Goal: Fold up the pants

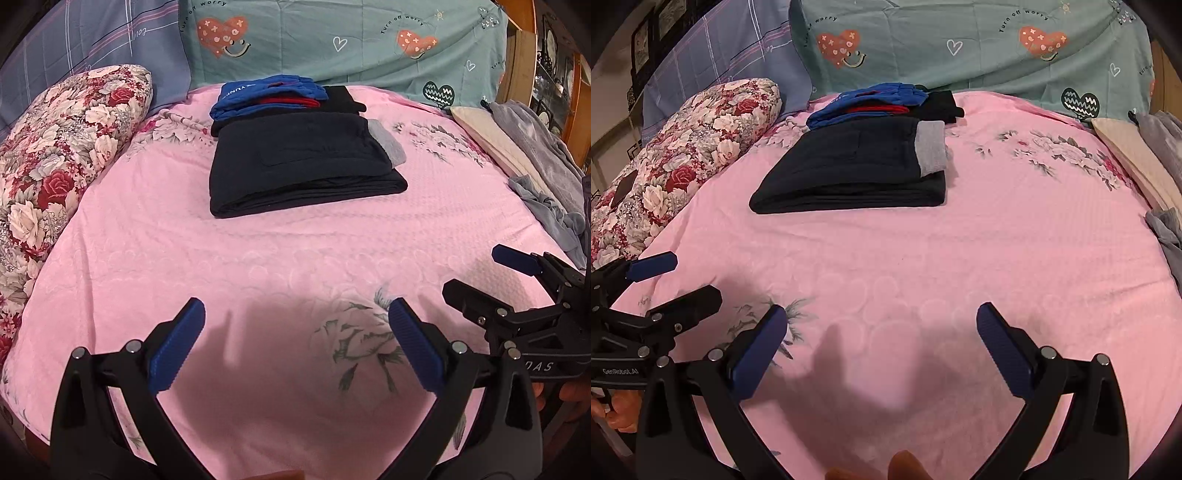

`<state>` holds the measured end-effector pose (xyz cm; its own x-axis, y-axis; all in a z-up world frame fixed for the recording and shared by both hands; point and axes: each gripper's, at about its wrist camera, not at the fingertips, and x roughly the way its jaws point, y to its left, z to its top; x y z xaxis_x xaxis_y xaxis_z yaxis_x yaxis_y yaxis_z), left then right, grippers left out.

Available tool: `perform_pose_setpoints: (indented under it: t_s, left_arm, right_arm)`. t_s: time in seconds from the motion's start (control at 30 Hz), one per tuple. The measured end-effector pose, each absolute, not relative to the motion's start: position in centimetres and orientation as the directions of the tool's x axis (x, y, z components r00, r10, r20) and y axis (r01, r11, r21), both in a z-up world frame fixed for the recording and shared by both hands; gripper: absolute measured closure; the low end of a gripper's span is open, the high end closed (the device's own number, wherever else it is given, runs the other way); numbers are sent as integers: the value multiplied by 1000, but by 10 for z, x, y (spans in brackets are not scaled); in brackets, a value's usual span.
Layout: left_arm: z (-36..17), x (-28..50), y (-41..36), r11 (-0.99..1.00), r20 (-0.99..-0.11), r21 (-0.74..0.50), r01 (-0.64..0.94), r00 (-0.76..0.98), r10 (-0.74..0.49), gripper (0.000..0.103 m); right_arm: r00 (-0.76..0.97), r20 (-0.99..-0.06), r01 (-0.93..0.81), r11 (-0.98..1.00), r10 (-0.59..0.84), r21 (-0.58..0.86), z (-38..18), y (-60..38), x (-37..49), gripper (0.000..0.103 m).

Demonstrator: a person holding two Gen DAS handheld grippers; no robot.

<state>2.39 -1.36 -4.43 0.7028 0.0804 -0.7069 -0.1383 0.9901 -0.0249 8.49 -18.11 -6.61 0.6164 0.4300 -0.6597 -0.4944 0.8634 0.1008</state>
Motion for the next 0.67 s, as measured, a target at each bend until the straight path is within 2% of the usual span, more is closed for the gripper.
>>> perform_pose_setpoints:
  t_s: [0.67]
  left_arm:
    - [-46, 24, -4, 987, -706, -22, -157, 701, 96, 2]
  right_arm:
    - [610, -672, -498, 863, 420, 87, -69, -177, 84, 1]
